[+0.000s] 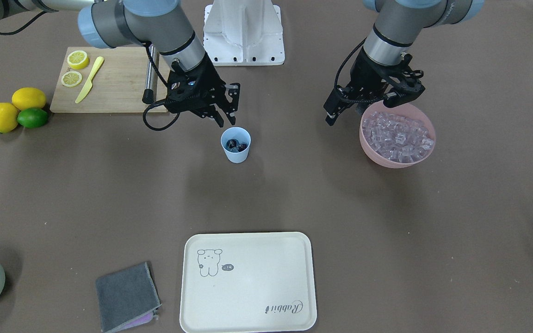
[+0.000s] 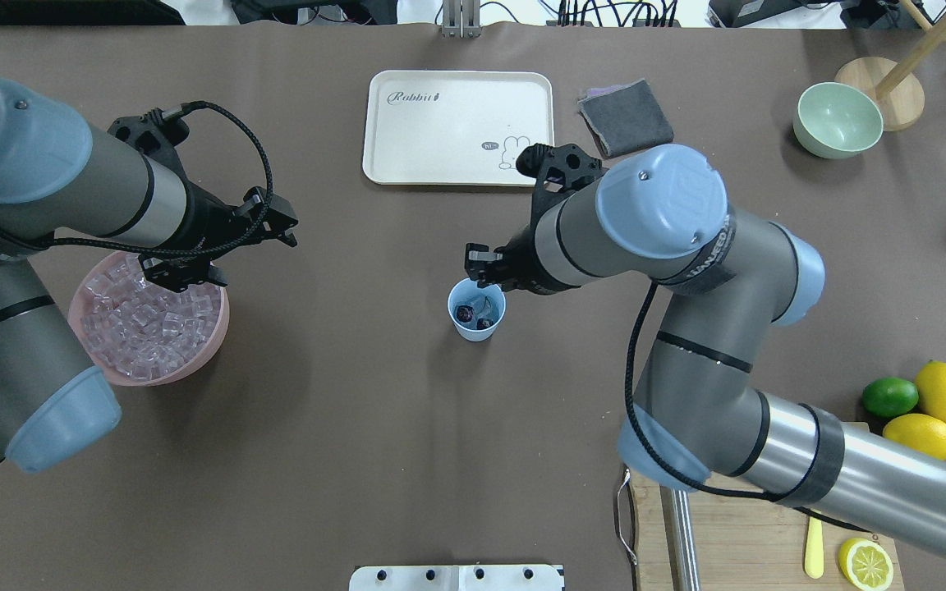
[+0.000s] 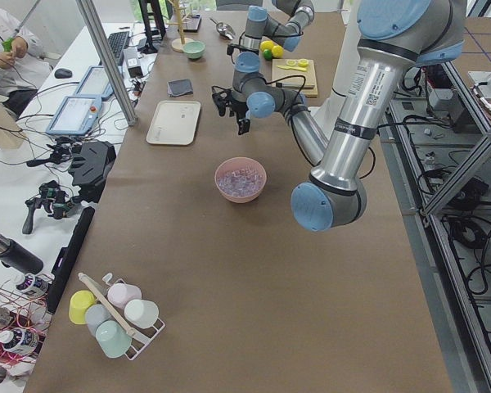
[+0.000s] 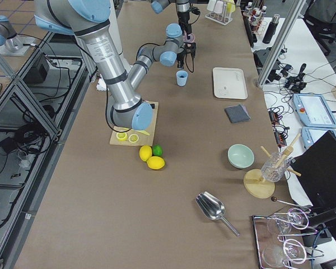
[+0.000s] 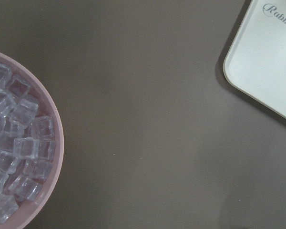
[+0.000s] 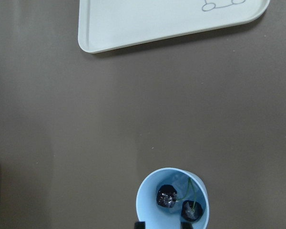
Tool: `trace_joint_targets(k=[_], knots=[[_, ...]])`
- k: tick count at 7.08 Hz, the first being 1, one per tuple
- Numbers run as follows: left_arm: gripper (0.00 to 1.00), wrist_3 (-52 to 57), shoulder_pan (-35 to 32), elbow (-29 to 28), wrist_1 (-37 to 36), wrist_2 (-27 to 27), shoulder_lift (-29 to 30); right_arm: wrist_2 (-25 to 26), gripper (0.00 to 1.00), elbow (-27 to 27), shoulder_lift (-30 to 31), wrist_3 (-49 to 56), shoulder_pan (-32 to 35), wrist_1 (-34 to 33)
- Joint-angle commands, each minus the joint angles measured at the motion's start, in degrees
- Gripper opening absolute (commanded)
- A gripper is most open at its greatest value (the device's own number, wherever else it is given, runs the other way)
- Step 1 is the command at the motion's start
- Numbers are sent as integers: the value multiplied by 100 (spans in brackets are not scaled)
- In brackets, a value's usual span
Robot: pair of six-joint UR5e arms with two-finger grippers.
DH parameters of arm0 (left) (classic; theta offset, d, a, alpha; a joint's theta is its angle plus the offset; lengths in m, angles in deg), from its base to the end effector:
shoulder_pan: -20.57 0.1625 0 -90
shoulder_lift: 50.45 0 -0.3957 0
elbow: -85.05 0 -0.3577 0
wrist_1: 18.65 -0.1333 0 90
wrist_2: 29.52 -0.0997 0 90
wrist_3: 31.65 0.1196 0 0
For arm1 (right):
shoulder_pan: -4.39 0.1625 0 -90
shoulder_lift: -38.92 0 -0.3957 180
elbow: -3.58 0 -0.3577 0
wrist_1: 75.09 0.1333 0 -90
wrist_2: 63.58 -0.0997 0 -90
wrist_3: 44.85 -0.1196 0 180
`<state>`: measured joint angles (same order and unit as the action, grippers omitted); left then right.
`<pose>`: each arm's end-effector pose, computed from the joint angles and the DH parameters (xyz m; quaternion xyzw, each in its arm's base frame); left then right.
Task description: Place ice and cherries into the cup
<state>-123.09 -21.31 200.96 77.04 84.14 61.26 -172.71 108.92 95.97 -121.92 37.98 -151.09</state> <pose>0.3413 -0.4206 0.2514 -0.0202 0.4754 -0.2374 0.8469 -0.4474 -0.4101 0.1918 0.0708 -0.5247 0.0668 0.8457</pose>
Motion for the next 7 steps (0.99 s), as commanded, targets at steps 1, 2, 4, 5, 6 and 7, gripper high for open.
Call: trace_joint_targets(k=[1,2,4,5,6,7], knots=[[98,1441,-440,19,-251,147,-174,-782,91,719,637,1395,1057,-1347],[98,2828,-913,123,-688,209,-419,-854,100,1124,1380,2545,1549,-1617],[98,5894,-2018,-67,-763,636,-1297,-1414,100,946,2577,4969,2820,-1637],[98,7258,-2626,-304,-694,1197,-1831,-1896,100,535,2905,6383,3733,-1646],[98,8307,-3189,-533,-719,1499,-2098,-2084,100,18,3108,7711,4560,-1655],[98,9379,-3507,-718,-684,1528,-2623,-2085,100,-405,3241,8760,5160,-1681]])
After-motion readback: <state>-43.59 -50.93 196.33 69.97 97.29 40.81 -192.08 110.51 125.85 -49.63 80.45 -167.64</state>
